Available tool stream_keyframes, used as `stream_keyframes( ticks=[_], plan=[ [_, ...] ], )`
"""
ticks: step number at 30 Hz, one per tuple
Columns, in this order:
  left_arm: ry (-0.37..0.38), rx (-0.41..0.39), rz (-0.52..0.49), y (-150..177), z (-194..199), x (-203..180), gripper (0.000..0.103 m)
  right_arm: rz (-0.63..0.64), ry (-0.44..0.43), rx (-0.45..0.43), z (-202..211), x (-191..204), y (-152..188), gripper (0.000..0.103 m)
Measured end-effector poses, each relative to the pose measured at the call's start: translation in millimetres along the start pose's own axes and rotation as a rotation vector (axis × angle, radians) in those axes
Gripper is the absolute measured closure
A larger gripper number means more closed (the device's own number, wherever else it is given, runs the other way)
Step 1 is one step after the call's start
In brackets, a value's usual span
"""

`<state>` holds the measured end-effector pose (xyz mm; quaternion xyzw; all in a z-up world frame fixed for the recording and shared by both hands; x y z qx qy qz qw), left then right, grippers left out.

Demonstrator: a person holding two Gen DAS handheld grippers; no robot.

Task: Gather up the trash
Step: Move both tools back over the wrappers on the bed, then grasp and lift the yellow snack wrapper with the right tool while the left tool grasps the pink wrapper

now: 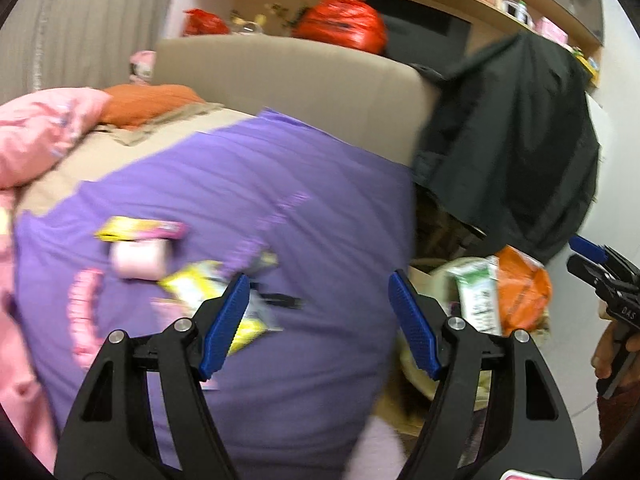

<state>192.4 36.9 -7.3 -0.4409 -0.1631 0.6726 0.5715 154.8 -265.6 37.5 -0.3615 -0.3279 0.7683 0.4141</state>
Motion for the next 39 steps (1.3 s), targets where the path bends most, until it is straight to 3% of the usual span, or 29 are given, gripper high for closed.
stream_keyframes(
  ticks=[7,14,18,24,27,32,35,39],
  plan=[
    [-0.087,-0.093,0.128,-22,36,108,0.035,0.035,-0.060,0.002,-25,44,-17,0.041],
    [-0.118,-0.080,0.273,-23,38,180,0.035,0.050,-0.132,0.013,-56,89,-28,0.041],
    [-0.106,-0.019,0.291,-14,23,185,0.035,0.074,-0.146,0.054,-76,116,-28,0.041],
    [-0.072,0.149,0.216,9,-27,149,0.035,0.032,-0.214,0.094,-107,138,-16,0.041],
    [-0.080,0.203,0.202,16,-59,136,0.040,0.037,-0.182,0.135,-124,144,-8,0.041],
    [-0.155,0.248,0.174,23,-101,140,0.054,0.086,-0.178,0.136,-140,159,-2,0.041],
    [-0.121,0.260,0.201,22,-102,153,0.057,0.128,-0.175,0.097,-150,175,-5,0.041],
    [-0.279,0.167,0.134,6,-85,171,0.057,0.125,-0.224,0.064,-172,194,-20,0.041]
  ],
)
Point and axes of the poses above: each gripper's, at about its wrist camera, not at the fingertips, and z roughly against the way its jaws point, x to its left, y to its underside, the point moved 3 cm from there along -z, roughly the way its jaws point, and after that the axes turned 15 degrees about z, right-handed, at the moved point
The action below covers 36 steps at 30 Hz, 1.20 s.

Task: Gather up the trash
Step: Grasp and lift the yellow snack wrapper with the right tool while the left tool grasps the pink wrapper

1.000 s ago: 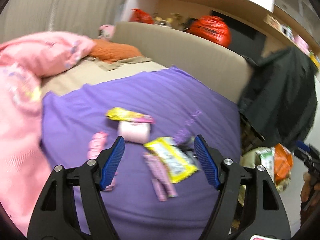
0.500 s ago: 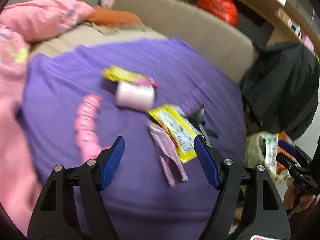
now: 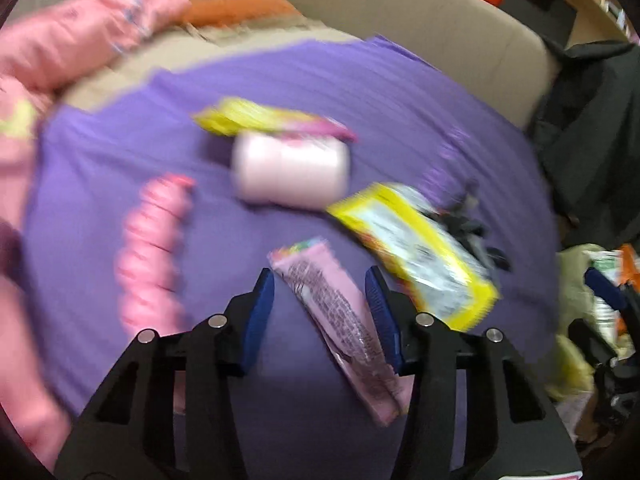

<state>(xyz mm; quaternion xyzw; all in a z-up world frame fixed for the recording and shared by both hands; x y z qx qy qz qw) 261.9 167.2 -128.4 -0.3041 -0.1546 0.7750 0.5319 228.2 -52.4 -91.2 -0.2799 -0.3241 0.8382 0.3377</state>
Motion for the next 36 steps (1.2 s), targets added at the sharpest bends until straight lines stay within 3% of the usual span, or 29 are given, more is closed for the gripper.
stream_keyframes(
  ticks=[3,8,11,13,18,20,23,31,36],
  plan=[
    [-0.044,-0.032,0.023,-10,7,18,0.057,0.012,-0.089,0.014,-27,15,-19,0.041],
    [0.059,0.018,0.150,-25,12,43,0.057,0.047,-0.192,0.054,-74,34,-46,0.046],
    [0.071,0.016,0.170,-28,13,49,0.057,0.014,-0.212,0.110,-105,32,-49,0.051],
    [0.085,0.028,0.171,-26,14,48,0.057,-0.013,-0.232,0.122,-113,29,-45,0.061],
    [0.152,0.119,0.174,-13,2,32,0.057,-0.011,-0.232,0.134,-107,33,-36,0.074],
    [0.145,0.139,0.164,-9,-3,27,0.057,-0.006,-0.215,0.133,-98,35,-31,0.077],
    [0.112,0.116,0.127,-6,-3,22,0.057,-0.009,-0.184,0.117,-79,33,-23,0.079],
    [0.127,0.094,0.099,-3,-3,14,0.057,-0.103,-0.131,0.059,-34,9,-7,0.079],
    [0.250,0.106,0.073,1,0,3,0.057,-0.154,-0.123,0.060,-22,-3,7,0.079]
  ],
)
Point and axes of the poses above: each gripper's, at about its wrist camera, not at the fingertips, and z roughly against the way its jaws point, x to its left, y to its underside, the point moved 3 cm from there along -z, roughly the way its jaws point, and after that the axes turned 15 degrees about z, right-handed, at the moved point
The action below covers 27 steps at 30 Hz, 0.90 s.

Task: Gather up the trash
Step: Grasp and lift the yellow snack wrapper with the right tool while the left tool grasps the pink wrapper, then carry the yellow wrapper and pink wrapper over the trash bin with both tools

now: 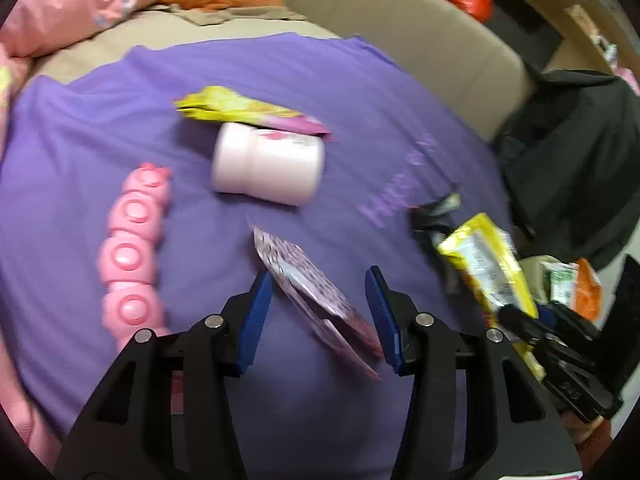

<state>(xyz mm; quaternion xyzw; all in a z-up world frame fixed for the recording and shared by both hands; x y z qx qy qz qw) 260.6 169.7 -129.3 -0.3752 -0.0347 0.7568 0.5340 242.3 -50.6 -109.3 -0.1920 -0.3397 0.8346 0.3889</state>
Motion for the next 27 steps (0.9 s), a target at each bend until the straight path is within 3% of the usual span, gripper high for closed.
stream_keyframes(
  ticks=[2,5,10,15,20,23,25,27],
  plan=[
    [0.050,0.002,-0.009,1,2,-5,0.057,-0.010,0.015,-0.001,5,-4,5,0.079],
    [0.060,-0.022,0.010,1,3,-6,0.057,0.004,0.051,-0.012,13,-5,8,0.079],
    [-0.057,-0.056,0.069,-2,-6,7,0.057,0.022,0.087,-0.053,35,-8,11,0.079],
    [-0.051,-0.023,0.125,-6,-11,-1,0.057,-0.035,0.083,-0.081,52,-21,27,0.079],
    [-0.177,-0.023,0.167,-6,-27,-7,0.057,-0.090,0.062,-0.109,63,-32,35,0.079],
    [-0.186,-0.031,0.184,-11,-34,-14,0.058,-0.101,0.040,-0.127,72,-36,36,0.079],
    [-0.209,-0.022,0.175,-15,-40,-19,0.075,-0.095,0.030,-0.137,79,-37,36,0.079],
    [-0.224,-0.033,0.171,-14,-37,-22,0.082,-0.088,0.034,-0.148,88,-40,36,0.079]
  ],
)
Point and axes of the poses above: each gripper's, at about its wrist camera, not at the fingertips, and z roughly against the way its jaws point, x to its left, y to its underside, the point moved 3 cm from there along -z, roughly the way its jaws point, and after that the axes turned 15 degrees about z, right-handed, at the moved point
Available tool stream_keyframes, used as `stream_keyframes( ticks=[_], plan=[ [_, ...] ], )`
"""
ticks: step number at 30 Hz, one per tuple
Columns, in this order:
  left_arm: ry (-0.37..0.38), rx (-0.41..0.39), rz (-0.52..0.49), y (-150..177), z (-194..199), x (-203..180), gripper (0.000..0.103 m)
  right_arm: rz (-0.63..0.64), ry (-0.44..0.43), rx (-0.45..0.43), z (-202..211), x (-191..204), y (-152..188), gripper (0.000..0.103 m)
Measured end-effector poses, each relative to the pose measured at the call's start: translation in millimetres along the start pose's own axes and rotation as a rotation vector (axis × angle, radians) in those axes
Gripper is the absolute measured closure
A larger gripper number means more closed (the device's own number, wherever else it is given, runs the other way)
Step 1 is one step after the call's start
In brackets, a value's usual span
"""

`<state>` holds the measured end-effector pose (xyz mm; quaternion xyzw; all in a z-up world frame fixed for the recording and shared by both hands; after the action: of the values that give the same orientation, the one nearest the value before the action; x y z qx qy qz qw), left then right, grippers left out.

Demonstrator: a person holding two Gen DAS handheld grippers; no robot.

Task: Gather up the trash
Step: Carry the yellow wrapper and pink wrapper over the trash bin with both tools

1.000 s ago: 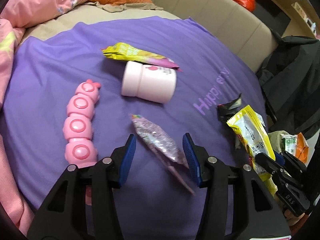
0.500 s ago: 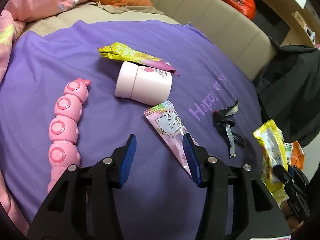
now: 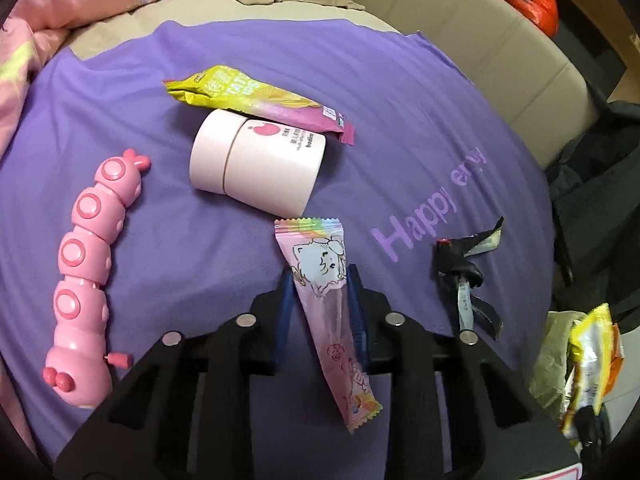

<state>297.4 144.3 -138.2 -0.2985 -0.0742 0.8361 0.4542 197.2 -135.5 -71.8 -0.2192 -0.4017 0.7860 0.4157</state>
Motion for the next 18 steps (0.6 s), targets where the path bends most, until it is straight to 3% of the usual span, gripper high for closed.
stream_keyframes(
  ticks=[5,8,12,18],
  plan=[
    [0.018,-0.086,-0.070,17,46,-14,0.087,0.007,0.009,-0.036,23,-13,-6,0.079],
    [0.036,-0.201,-0.163,27,94,-40,0.087,0.029,0.027,-0.073,42,-19,-16,0.079],
    [0.118,-0.355,-0.291,46,163,-90,0.087,0.063,0.064,-0.143,79,-27,-31,0.079],
    [0.295,-0.403,-0.401,92,226,-157,0.087,0.083,0.137,-0.207,138,-48,-35,0.079]
  ],
)
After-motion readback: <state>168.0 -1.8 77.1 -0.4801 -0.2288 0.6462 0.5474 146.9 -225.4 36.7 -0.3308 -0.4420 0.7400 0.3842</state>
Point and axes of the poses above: each gripper's, at about its wrist camera, not at the fingertips, and z roughly against the way its jaws point, x to its left, y to its underside, the point moved 3 cm from there along -z, roughly the way its jaws point, and after that the axes turned 15 degrees about z, right-handed, at the moved point
